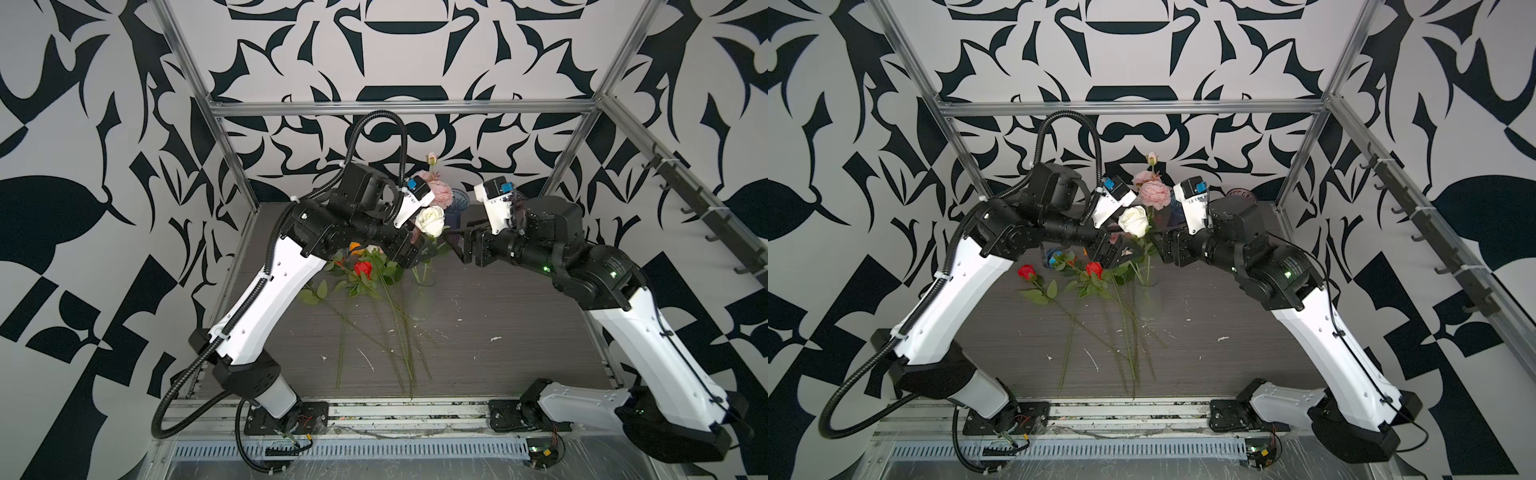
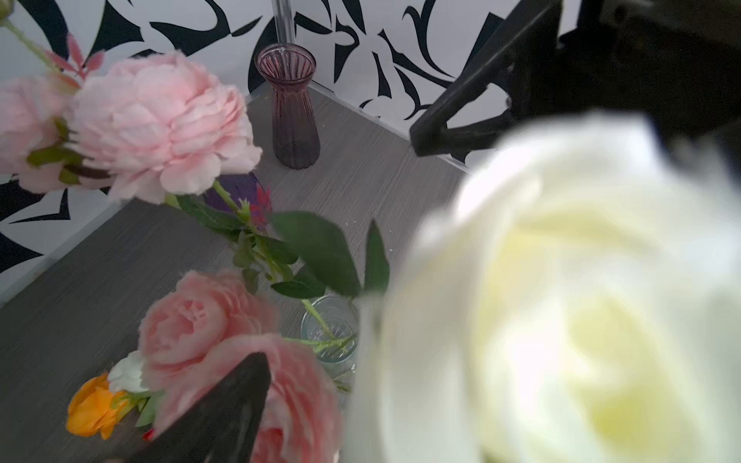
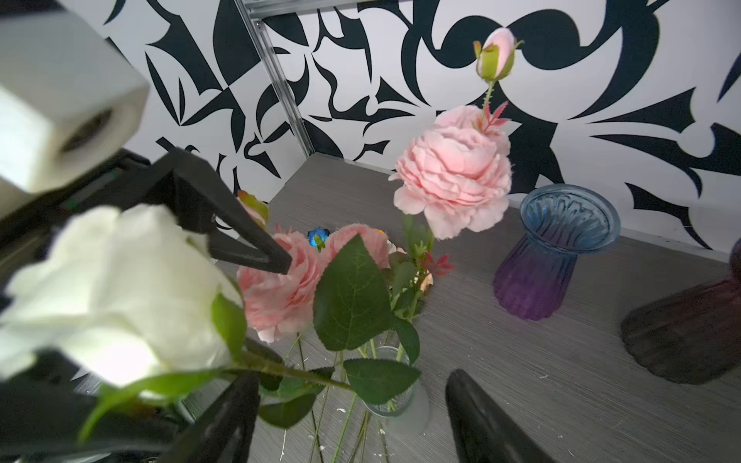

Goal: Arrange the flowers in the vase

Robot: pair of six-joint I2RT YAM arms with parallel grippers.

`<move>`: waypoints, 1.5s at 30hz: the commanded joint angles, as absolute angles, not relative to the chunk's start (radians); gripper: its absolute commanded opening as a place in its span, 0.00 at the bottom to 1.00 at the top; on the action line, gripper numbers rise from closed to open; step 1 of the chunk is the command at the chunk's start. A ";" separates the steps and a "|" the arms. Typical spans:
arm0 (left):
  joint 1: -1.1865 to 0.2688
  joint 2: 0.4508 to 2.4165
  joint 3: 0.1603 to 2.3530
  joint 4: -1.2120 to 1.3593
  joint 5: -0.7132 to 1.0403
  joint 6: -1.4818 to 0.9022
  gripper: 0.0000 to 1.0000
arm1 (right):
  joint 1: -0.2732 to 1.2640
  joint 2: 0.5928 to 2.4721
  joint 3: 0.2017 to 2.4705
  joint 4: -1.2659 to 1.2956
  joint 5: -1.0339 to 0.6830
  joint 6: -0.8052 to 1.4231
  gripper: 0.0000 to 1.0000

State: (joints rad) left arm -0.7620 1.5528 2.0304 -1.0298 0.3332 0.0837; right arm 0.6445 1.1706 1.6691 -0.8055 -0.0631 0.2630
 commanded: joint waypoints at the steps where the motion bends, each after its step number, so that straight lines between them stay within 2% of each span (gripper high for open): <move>1: -0.759 1.440 1.927 -0.894 0.336 0.029 0.91 | 0.638 1.106 1.649 -0.837 0.022 0.275 0.78; 4: -0.759 1.468 1.953 -0.869 0.374 -0.006 0.86 | 0.638 1.043 1.601 -0.879 0.082 0.273 0.77; 8: -0.759 1.569 2.073 -0.877 0.456 -0.052 0.61 | 0.638 0.937 1.539 -0.951 0.119 0.296 0.77; 10: -0.759 1.618 2.137 -0.894 0.473 -0.066 0.55 | 0.638 0.896 1.517 -0.992 0.134 0.312 0.77; 13: -0.759 1.652 2.193 -0.903 0.482 -0.086 0.50 | 0.638 0.854 1.493 -1.043 0.129 0.332 0.77; 16: -0.759 1.598 2.134 -0.855 0.457 -0.116 0.48 | 0.638 0.831 1.467 -1.065 0.089 0.352 0.77; 21: -0.759 1.293 1.728 -0.589 0.400 -0.185 0.49 | 0.638 0.830 1.399 -1.069 -0.005 0.356 0.76; 25: -0.759 0.967 1.331 -0.411 0.296 -0.262 0.54 | 0.640 0.866 1.314 -1.053 -0.148 0.371 0.74; 28: -0.759 0.780 1.081 -0.381 0.202 -0.342 0.55 | 0.641 0.878 1.229 -1.011 -0.237 0.411 0.71; 32: -0.759 0.598 0.817 -0.340 0.138 -0.477 0.54 | 0.643 0.851 1.131 -0.938 -0.274 0.492 0.71; 37: -0.759 0.477 0.563 -0.190 0.097 -0.619 0.54 | 0.643 0.854 1.035 -0.850 -0.345 0.641 0.71; 41: -0.760 0.487 0.410 -0.004 0.096 -0.687 0.55 | 0.643 0.822 0.928 -0.740 -0.354 0.760 0.72; 43: -0.761 0.523 0.374 0.078 0.115 -0.688 0.59 | 0.642 0.810 0.891 -0.705 -0.339 0.801 0.73; 45: -0.761 0.575 0.368 0.152 0.135 -0.663 0.68 | 0.641 0.812 0.872 -0.692 -0.323 0.827 0.73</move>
State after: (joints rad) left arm -0.7605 0.5350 0.3725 -0.0704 0.1204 -0.6319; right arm 0.6411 0.8249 0.8848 -0.7933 -0.3233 0.7307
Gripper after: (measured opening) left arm 0.659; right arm 0.728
